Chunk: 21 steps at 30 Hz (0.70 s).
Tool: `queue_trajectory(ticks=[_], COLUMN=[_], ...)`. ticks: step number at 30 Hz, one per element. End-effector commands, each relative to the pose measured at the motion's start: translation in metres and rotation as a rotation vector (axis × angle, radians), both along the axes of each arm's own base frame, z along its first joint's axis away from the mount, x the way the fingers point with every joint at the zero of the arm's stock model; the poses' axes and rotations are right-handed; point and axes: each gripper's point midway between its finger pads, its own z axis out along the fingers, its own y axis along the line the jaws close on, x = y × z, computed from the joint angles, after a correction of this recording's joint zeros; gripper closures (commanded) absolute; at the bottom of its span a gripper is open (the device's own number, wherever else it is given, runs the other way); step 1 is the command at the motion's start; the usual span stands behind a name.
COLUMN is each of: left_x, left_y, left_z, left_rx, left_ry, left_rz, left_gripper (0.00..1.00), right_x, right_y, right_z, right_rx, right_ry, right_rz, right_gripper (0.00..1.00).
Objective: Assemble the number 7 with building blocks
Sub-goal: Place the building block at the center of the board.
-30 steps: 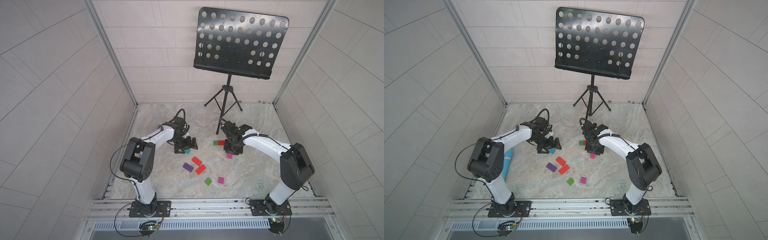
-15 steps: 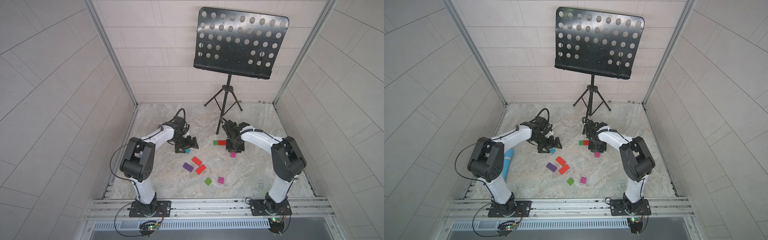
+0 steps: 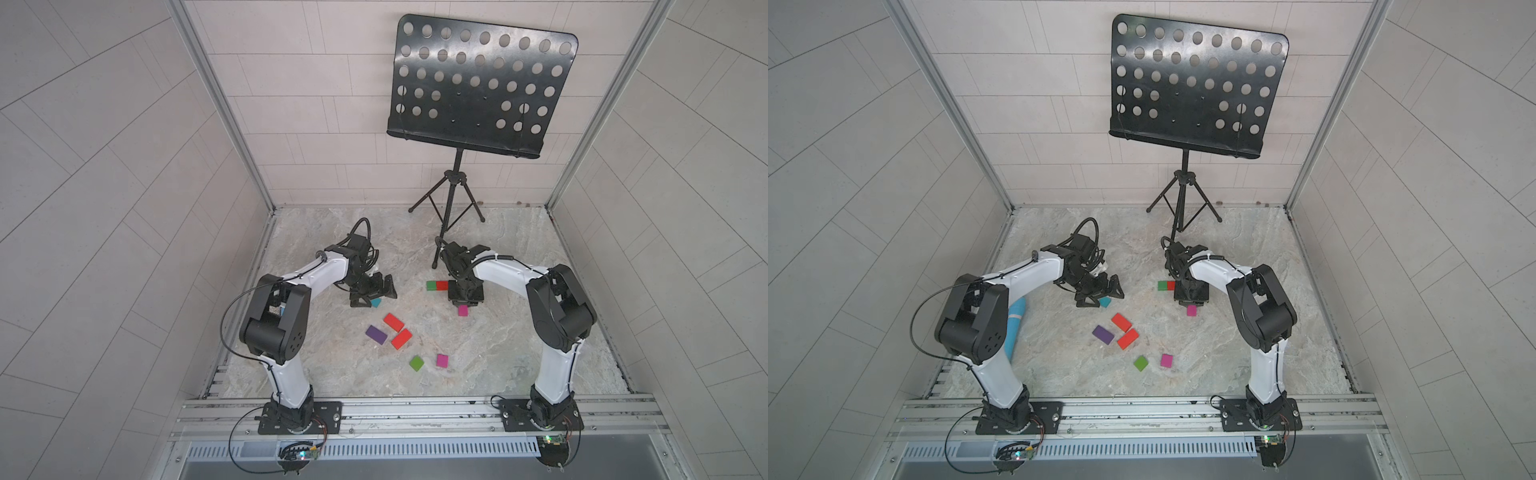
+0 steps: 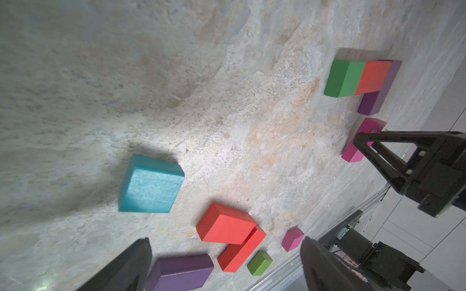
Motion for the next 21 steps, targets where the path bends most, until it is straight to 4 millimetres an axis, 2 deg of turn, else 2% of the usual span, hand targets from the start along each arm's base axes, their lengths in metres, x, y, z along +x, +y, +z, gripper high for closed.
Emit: queue_trajectory(ticks=[1,7,12,16,21], left_x=[-0.003,-0.003,-0.004,-0.004,-0.004], left_y=[0.002,0.003,0.003,0.003,0.003], left_z=[0.004,0.003,0.003,0.003,0.003], left_rx=[-0.009,-0.007,-0.008,-0.007,-0.008], left_ry=[-0.006,-0.003,-0.003,-0.003,-0.004], left_rz=[0.001,0.002,0.001,0.002,0.0], left_gripper=[0.0,0.0,0.0,0.0,0.0], right_x=[0.003,0.001,0.001,0.001,-0.001], right_y=[0.001,0.002,0.003,0.002,0.002], right_z=[-0.002,-0.007,-0.004,0.003,0.019], right_rx=[-0.012,-0.008,-0.005,-0.004,0.005], right_ry=[0.009,0.025,0.024,0.016,-0.012], right_rz=[0.017,0.014,0.011,-0.001,-0.012], right_gripper=[0.73,0.68,0.6,0.54,0.52])
